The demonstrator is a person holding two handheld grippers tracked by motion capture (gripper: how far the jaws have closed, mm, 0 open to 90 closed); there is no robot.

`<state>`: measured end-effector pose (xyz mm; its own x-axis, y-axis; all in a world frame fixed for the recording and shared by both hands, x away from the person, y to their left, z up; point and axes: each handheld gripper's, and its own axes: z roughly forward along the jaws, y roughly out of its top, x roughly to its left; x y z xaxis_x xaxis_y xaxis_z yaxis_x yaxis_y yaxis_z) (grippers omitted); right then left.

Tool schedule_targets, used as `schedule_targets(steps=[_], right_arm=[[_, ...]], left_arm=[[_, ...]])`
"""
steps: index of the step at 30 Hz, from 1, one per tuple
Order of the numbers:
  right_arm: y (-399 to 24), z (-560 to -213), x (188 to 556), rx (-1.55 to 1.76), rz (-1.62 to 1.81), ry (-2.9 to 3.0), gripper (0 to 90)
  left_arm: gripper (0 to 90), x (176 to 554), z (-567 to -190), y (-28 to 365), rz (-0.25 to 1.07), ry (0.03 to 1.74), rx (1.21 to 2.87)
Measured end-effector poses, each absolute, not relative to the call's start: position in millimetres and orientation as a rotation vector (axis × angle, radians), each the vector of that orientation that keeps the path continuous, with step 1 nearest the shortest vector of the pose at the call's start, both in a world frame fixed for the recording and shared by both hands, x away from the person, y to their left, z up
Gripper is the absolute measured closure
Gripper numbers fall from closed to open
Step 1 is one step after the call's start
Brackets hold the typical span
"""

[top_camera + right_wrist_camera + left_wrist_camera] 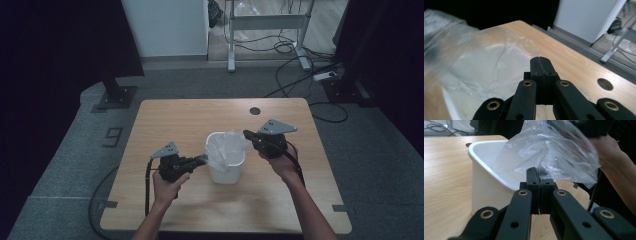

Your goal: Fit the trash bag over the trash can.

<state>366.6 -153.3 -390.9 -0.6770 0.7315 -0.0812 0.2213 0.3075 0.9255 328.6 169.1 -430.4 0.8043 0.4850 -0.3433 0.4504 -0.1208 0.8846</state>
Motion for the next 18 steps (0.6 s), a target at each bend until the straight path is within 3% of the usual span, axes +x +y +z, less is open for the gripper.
schedule_targets(steps=[18], right_arm=[[-151.0, -405.5, 394.5, 0.985, 1.301, 2.026, 89.1]], left_arm=[[86.8, 322.2, -444.4, 175.4, -0.039, 0.711, 1.790]])
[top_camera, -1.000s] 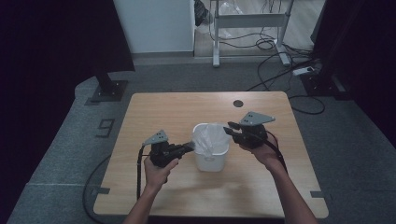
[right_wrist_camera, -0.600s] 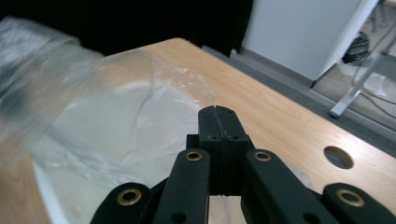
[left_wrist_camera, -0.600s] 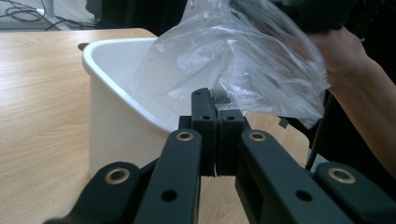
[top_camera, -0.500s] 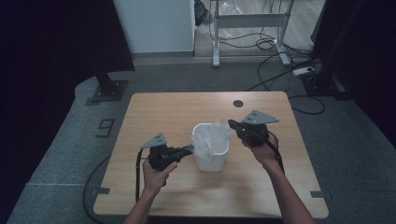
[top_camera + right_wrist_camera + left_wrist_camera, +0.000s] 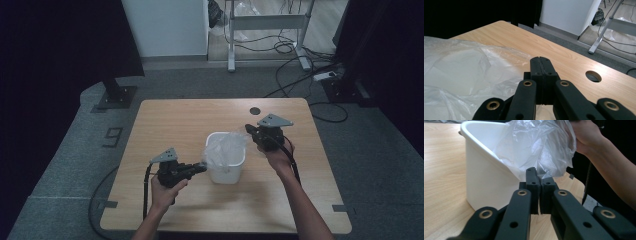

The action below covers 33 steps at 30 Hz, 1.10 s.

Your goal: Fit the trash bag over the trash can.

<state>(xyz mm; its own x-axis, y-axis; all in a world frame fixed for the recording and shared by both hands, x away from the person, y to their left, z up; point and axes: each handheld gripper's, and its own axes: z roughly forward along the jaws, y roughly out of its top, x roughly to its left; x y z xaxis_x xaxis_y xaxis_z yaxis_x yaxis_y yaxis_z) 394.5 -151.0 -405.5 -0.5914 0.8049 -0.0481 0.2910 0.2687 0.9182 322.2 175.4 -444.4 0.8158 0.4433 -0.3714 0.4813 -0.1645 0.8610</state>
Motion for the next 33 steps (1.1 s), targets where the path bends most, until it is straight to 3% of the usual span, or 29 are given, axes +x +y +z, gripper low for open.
schedule_targets(steps=[4, 6, 10, 20, 33], right_arm=[[-147.9, -404.3, 391.9, 0.964, 1.317, 2.019, 89.2], [-147.7, -402.0, 388.6, 0.946, 1.321, 2.011, 89.1], [-148.0, -398.4, 381.9, 0.902, 1.327, 2.005, 89.1], [-151.4, -400.9, 379.8, 0.895, 1.331, 2.007, 89.1], [-148.6, -400.1, 376.9, 0.861, 1.331, 2.014, 88.8]], left_arm=[[65.5, 319.4, -439.6, 176.0, 0.005, 0.712, 1.797], [49.7, 316.0, -435.0, 177.4, 0.053, 0.716, 1.793], [31.8, 310.2, -424.3, 182.8, 0.118, 0.717, 1.769], [27.5, 310.6, -400.9, 205.6, 0.207, 0.741, 1.732], [32.9, 375.0, -397.5, 229.3, 0.225, 0.849, 1.757]])
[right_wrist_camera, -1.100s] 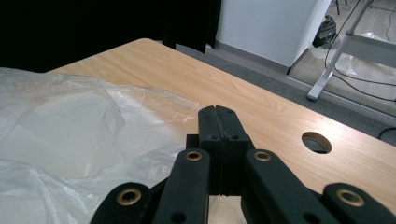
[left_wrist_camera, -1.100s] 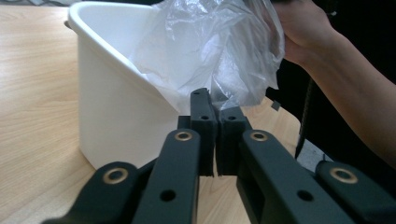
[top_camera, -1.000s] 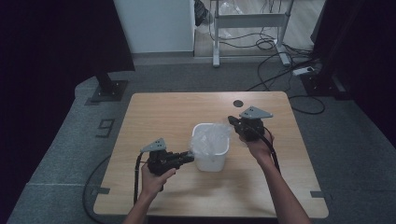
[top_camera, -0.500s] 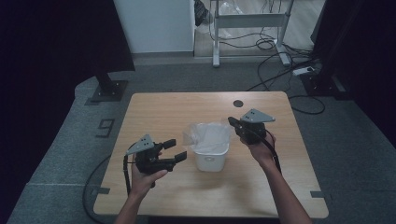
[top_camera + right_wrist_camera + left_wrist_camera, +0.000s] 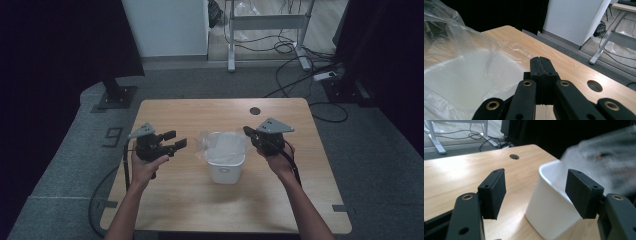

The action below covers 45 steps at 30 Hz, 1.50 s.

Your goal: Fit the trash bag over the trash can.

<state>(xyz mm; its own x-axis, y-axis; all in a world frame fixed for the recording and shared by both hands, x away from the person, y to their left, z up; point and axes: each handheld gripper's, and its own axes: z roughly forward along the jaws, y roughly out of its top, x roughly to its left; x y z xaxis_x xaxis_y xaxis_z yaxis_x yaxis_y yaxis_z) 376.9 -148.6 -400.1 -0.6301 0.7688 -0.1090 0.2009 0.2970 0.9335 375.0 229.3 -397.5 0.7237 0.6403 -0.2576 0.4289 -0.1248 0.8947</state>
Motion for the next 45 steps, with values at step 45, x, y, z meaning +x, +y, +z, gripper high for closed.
schedule_targets(steps=[45], right_arm=[[-137.5, -397.3, 372.0, 0.812, 1.336, 2.014, 87.0]], left_arm=[[38.4, 399.2, -372.7, 111.7, 0.194, 0.606, 2.078]])
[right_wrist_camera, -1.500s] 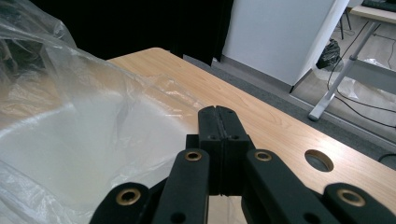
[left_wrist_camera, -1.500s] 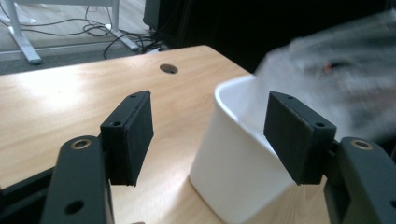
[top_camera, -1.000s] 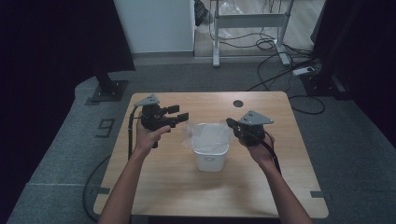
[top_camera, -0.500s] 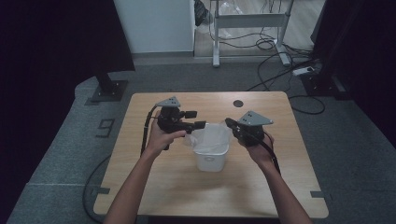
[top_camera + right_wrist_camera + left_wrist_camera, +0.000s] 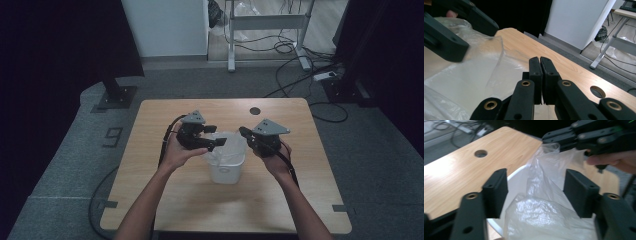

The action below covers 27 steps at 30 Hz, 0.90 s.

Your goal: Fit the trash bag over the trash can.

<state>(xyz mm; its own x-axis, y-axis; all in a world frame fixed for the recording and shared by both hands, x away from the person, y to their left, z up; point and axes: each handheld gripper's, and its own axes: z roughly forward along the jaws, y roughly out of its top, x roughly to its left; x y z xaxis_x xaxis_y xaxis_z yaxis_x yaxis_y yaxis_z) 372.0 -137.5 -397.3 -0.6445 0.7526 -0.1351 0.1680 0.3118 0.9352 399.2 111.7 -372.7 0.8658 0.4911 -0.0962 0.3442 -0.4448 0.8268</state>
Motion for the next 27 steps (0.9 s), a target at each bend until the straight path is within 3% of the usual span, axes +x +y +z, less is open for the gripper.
schedule_targets(steps=[9, 13, 22, 27], right_arm=[[-137.8, -397.2, 371.6, 0.809, 1.339, 2.013, 86.3], [-141.0, -391.8, 360.7, 0.785, 1.356, 1.966, 67.2], [-145.1, -383.4, 324.9, 0.532, 1.502, 2.138, 56.3], [-144.6, -391.6, 325.1, 0.493, 1.528, 2.200, 55.1]], left_arm=[[76.7, 403.8, -378.1, 108.0, 0.185, 0.646, 2.098], [86.8, 407.0, -379.3, 111.5, 0.171, 0.675, 2.078], [88.5, 408.4, -379.6, 115.3, 0.163, 0.692, 2.053], [88.5, 408.3, -379.8, 114.6, 0.151, 0.695, 2.049]])
